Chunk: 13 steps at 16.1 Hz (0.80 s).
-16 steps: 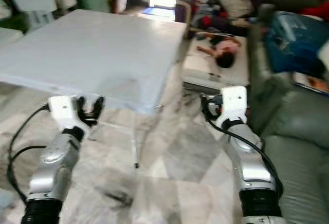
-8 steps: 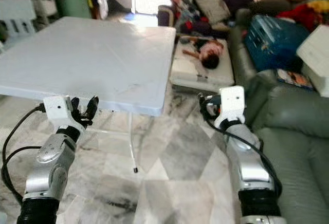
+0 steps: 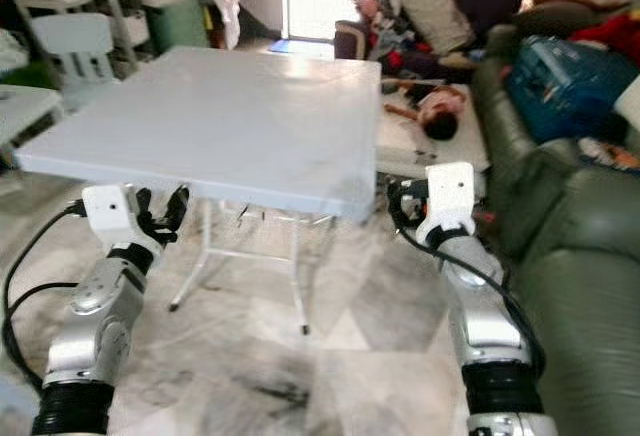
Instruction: Picking trash to rubbish bin
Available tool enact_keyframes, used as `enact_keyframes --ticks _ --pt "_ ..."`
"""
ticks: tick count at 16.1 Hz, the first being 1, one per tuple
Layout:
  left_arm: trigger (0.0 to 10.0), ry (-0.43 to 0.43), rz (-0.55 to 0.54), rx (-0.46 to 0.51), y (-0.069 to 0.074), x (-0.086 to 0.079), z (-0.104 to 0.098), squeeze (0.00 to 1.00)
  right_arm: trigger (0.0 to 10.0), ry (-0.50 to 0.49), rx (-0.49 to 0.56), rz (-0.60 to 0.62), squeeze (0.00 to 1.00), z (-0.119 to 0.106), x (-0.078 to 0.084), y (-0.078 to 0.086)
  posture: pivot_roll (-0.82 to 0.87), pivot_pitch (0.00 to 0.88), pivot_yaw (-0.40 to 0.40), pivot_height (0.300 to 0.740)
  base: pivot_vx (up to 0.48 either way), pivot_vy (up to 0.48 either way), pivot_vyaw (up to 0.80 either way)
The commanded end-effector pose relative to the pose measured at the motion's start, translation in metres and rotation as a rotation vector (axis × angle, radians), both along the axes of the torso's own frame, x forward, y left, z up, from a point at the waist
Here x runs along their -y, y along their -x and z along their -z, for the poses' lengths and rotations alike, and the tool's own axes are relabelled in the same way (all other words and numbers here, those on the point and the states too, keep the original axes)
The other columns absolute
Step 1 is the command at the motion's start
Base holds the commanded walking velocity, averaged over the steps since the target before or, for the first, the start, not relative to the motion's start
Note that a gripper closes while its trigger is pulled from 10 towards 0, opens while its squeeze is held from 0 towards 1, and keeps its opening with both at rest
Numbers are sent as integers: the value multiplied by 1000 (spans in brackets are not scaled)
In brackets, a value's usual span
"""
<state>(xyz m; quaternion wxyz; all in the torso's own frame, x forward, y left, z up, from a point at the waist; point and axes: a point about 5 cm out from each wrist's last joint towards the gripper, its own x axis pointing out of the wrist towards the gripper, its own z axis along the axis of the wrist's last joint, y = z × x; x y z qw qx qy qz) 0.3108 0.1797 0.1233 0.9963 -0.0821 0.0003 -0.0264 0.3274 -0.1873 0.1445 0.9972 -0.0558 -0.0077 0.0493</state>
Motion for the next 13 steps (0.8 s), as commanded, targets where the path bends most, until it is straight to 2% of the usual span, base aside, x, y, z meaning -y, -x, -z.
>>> enact_keyframes --ticks 1,5,10,13 --pt "10000 -8 50 13 -3 11 -4 0 10000 9 -4 29 0 0 7 0 77 1 -32 740 0 0 0" --pt "10000 0 92 20 -4 17 -5 0 10000 18 -7 54 0 0 9 -2 77 0 -28 740 0 0 0" --pt "10000 1 124 11 -5 20 -4 0 10000 18 -15 67 0 1 11 -1 71 3 -23 740 0 0 -788" --pt "10000 2 183 -29 -7 25 4 0 10000 22 -16 77 0 1 13 0 64 3 -22 740 0 0 -785"
